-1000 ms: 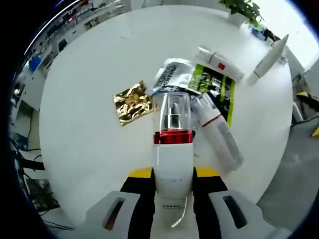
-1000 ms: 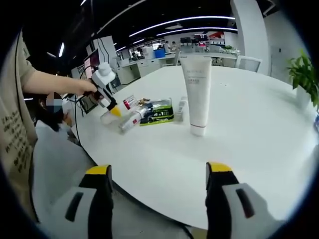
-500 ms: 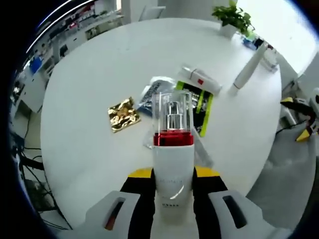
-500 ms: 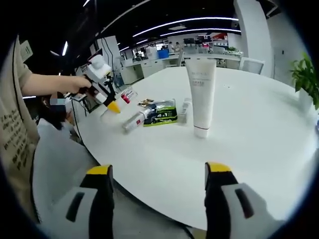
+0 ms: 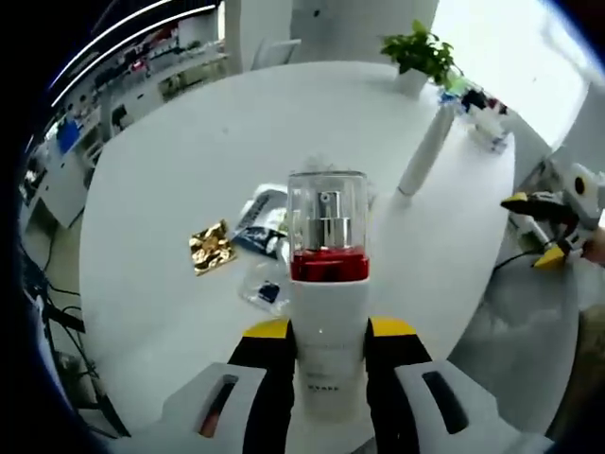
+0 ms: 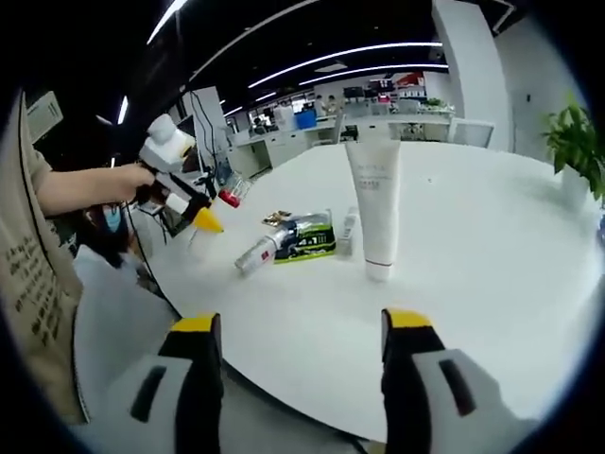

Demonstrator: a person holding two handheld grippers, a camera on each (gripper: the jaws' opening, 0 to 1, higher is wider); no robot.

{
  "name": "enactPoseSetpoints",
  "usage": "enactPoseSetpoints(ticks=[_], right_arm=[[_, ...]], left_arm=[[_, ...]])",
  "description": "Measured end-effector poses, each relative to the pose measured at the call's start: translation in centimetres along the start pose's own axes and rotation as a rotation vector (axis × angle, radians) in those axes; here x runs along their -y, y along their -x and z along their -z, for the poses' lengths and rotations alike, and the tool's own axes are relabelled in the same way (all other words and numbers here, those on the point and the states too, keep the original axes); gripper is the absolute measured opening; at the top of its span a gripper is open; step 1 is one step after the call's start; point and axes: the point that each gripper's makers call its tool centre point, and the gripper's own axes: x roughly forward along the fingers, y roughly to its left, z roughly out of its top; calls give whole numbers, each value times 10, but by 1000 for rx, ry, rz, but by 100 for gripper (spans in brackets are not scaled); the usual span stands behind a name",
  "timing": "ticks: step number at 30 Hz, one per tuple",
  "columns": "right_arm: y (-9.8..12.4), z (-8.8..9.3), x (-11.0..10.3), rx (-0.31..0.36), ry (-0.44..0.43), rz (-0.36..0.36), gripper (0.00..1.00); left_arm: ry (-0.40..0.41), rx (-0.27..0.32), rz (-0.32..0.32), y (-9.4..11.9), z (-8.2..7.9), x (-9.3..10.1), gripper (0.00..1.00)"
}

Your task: Arrange the skincare products in the storage area until every visible bottle or jar stands upright without overlapping.

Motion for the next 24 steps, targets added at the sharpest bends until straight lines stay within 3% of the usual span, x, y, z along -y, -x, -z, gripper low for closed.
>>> enactPoseSetpoints(ticks=[5,10,17,24], right_arm=[[-4,-33,-12,97,-63,-28,66],[-9,-64,-29,216,-261,-82,63],[-26,-72,-53,207,-380,-138,58],[-41,-92,-78,225,-481,-192,52]], left_arm=[[-18,37,5,6,-9,15,24],[-25,85,28,14,-20,35,24],[-55,139,65,22,-33,66,24],[-106,172,85,29,-41,91,24]])
